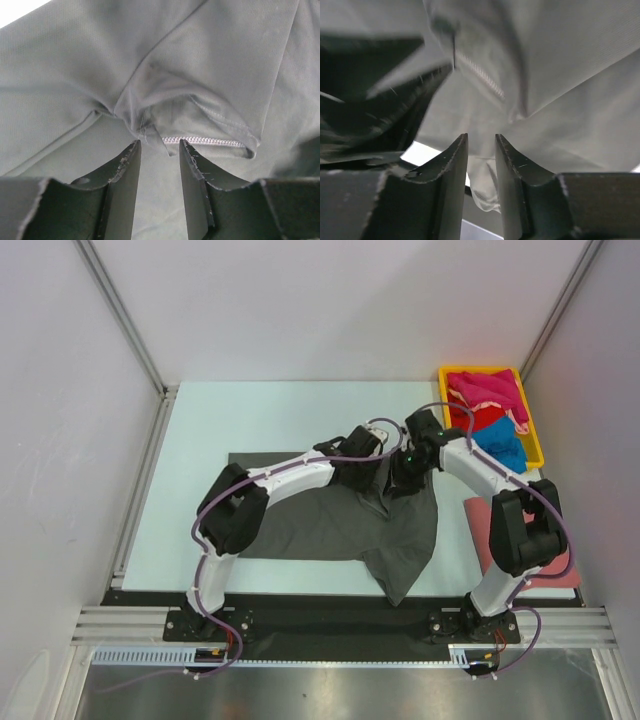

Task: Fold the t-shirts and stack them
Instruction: Fold the tshirt

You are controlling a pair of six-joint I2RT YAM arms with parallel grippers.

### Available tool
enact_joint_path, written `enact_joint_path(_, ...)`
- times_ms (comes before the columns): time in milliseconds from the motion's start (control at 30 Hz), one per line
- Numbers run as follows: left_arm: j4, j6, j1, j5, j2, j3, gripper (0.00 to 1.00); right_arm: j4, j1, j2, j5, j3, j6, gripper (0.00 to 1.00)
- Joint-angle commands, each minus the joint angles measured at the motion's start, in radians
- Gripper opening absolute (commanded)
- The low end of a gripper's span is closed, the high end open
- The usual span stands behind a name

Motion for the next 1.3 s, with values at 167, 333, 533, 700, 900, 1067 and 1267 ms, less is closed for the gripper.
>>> enact_joint_path(167,-0.023,-0.059,0.035,0.041,0.046,0.068,0.36,0.082,0.047,-0.010,0.006,-0.124,0.082,0.34)
enact_joint_path(333,-0.006,-0.091,0.053,0.082,0.046,0.037,0.41,0.099,0.067,-0.013,0.001,-0.164,0.114,0.38)
enact_joint_path(533,0.023,-0.117,0.082,0.154,0.073,0.037,0.44,0.099,0.069,0.036,0.058,-0.155,0.108,0.38)
enact_joint_path(700,0.016,-0.119,0.085,0.179,0.098,0.060,0.40,0.076,0.070,0.088,0.102,-0.115,0.096,0.36)
enact_joint_path(900,0.011,-0.124,0.099,0.197,0.112,0.063,0.35,0.053,0.072,0.133,0.127,-0.069,0.080,0.30)
enact_joint_path(1067,0.013,-0.128,0.110,0.181,0.092,0.027,0.31,0.034,0.072,0.128,0.168,-0.064,0.073,0.25)
enact_joint_path(1267,0.004,-0.125,0.122,0.144,0.058,-0.021,0.28,0.008,0.072,0.112,0.191,-0.092,0.070,0.20)
